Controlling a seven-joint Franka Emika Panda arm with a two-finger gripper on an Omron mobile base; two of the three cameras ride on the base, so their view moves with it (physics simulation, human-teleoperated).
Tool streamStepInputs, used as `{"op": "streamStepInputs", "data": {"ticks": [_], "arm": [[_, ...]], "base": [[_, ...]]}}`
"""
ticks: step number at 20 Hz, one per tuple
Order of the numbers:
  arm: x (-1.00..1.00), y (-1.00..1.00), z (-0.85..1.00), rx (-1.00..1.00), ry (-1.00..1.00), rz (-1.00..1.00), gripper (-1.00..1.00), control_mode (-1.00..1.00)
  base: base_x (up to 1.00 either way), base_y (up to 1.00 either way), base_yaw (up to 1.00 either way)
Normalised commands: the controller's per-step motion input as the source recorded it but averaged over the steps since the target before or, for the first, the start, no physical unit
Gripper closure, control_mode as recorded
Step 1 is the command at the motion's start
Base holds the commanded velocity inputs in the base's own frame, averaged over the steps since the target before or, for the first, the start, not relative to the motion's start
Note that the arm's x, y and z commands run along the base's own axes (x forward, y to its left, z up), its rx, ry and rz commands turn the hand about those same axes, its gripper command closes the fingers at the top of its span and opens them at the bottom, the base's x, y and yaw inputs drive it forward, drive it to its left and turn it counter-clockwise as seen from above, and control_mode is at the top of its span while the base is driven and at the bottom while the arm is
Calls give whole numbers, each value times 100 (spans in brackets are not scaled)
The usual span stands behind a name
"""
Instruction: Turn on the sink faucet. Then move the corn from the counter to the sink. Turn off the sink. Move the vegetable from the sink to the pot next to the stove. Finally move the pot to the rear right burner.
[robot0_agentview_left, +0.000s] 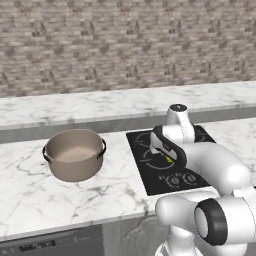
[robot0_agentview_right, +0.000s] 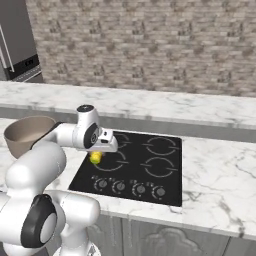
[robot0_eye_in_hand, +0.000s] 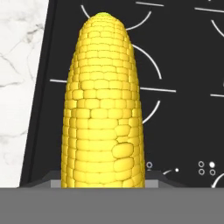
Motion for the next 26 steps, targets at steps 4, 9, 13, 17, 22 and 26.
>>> {"op": "streamStepInputs", "data": {"ticks": [4, 9, 13, 17, 22, 26], "arm": [[0, 0, 0, 0, 0, 0, 100, 100], [0, 0, 0, 0, 0, 0, 100, 100], [1, -1, 7, 0, -1, 0, 100, -100], [0, 44, 49, -3, -1, 0, 100, -100], [0, 94, 60, -10, 0, 0, 100, -100], [2, 89, 35, -7, 0, 2, 100, -100]], "base": [[3, 0, 0], [6, 0, 0], [0, 0, 0], [0, 0, 0], [0, 0, 0], [0, 0, 0]]}}
